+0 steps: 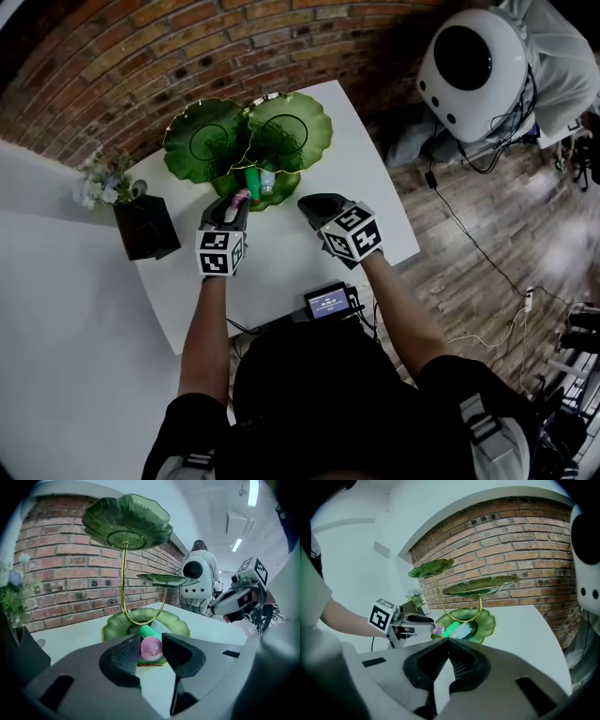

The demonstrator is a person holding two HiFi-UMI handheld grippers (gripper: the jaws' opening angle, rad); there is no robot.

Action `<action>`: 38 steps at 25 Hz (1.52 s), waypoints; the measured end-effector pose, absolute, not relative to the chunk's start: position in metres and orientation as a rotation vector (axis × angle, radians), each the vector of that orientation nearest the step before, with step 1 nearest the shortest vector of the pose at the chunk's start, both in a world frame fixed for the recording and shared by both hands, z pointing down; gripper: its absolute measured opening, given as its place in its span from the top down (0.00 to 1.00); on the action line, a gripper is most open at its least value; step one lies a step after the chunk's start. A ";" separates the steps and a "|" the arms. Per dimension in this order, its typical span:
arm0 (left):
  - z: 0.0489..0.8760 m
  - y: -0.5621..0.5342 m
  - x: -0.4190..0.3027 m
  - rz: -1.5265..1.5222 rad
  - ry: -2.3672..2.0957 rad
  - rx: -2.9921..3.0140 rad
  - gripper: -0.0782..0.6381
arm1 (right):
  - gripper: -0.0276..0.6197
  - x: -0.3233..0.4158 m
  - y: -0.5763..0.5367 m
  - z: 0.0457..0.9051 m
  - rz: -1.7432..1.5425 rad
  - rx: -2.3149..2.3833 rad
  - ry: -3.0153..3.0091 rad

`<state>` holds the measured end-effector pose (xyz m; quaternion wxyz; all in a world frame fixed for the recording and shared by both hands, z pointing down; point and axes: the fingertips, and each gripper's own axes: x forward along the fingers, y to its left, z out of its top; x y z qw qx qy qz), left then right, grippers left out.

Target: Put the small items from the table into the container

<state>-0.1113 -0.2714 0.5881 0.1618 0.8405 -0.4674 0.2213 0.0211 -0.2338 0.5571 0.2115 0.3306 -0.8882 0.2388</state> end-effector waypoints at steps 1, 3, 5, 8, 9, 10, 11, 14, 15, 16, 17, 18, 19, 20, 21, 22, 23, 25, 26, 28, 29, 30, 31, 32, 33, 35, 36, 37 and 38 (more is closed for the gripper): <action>0.591 -0.272 -0.111 0.640 -1.338 2.387 0.69 | 0.93 0.021 -0.234 0.557 0.666 0.919 -2.468; 0.596 -0.272 -0.112 0.661 -1.348 2.357 0.69 | 0.93 0.021 -0.234 0.558 0.669 0.920 -2.468; 0.599 -0.271 -0.112 0.679 -1.354 2.336 0.69 | 0.93 0.021 -0.234 0.557 0.670 0.921 -2.466; 0.602 -0.272 -0.109 0.653 -1.334 2.312 0.69 | 0.93 0.023 -0.235 0.555 0.665 0.927 -2.467; 0.602 -0.273 -0.108 0.642 -1.321 2.308 0.69 | 0.93 0.024 -0.235 0.554 0.662 0.930 -2.468; 0.602 -0.273 -0.107 0.634 -1.310 2.306 0.69 | 0.93 0.025 -0.235 0.554 0.661 0.932 -2.468; 0.602 -0.273 -0.107 0.630 -1.305 2.305 0.69 | 0.93 0.026 -0.235 0.554 0.661 0.934 -2.467; 0.602 -0.272 -0.106 0.616 -1.294 2.300 0.69 | 0.93 0.028 -0.232 0.554 0.665 0.938 -2.466; 0.602 -0.271 -0.105 0.611 -1.289 2.300 0.69 | 0.93 0.028 -0.231 0.554 0.668 0.939 -2.466; 0.602 -0.270 -0.105 0.608 -1.282 2.302 0.69 | 0.93 0.028 -0.230 0.553 0.669 0.940 -2.465; 0.601 -0.269 -0.104 0.606 -1.274 2.304 0.69 | 0.93 0.028 -0.229 0.553 0.670 0.939 -2.465; 0.601 -0.267 -0.103 0.601 -1.264 2.305 0.68 | 0.93 0.028 -0.228 0.553 0.669 0.939 -2.466; 0.602 -0.266 -0.103 0.595 -1.254 2.304 0.66 | 0.93 0.028 -0.227 0.552 0.667 0.939 -2.467; 0.602 -0.264 -0.103 0.590 -1.248 2.301 0.64 | 0.93 0.028 -0.227 0.552 0.663 0.940 -2.469; 0.603 -0.262 -0.104 0.587 -1.247 2.299 0.64 | 0.93 0.028 -0.226 0.551 0.659 0.940 -2.469; 0.603 -0.259 -0.105 0.583 -1.251 2.298 0.64 | 0.93 0.028 -0.225 0.551 0.656 0.940 -2.469; 0.603 -0.257 -0.107 0.578 -1.255 2.297 0.64 | 0.93 0.028 -0.223 0.551 0.653 0.940 -2.469; 0.601 -0.252 -0.109 0.563 -1.257 2.296 0.64 | 0.93 0.027 -0.221 0.550 0.650 0.939 -2.470; 0.600 -0.249 -0.110 0.558 -1.260 2.296 0.64 | 0.93 0.027 -0.220 0.550 0.648 0.937 -2.471; 0.598 -0.244 -0.112 0.550 -1.266 2.300 0.64 | 0.93 0.025 -0.217 0.550 0.646 0.932 -2.473; 0.596 -0.242 -0.113 0.543 -1.268 2.303 0.64 | 0.93 0.023 -0.215 0.550 0.645 0.928 -2.473; 0.595 -0.239 -0.114 0.535 -1.269 2.305 0.64 | 0.93 0.022 -0.213 0.549 0.643 0.923 -2.474; 0.594 -0.236 -0.116 0.528 -1.272 2.305 0.64 | 0.93 0.020 -0.211 0.549 0.641 0.917 -2.476; 0.592 -0.232 -0.118 0.523 -1.276 2.307 0.64 | 0.93 0.018 -0.209 0.549 0.638 0.911 -2.478; 0.591 -0.229 -0.120 0.518 -1.280 2.309 0.64 | 0.93 0.016 -0.207 0.549 0.635 0.905 -2.480; 0.588 -0.222 -0.122 0.508 -1.281 2.314 0.65 | 0.93 0.013 -0.203 0.549 0.630 0.895 -2.483; 0.587 -0.218 -0.123 0.502 -1.280 2.317 0.66 | 0.93 0.011 -0.201 0.548 0.627 0.891 -2.485; 0.586 -0.214 -0.125 0.496 -1.281 2.319 0.67 | 0.93 0.010 -0.199 0.548 0.624 0.886 -2.487; 0.585 -0.210 -0.127 0.493 -1.285 2.322 0.69 | 0.93 0.007 -0.198 0.548 0.621 0.881 -2.490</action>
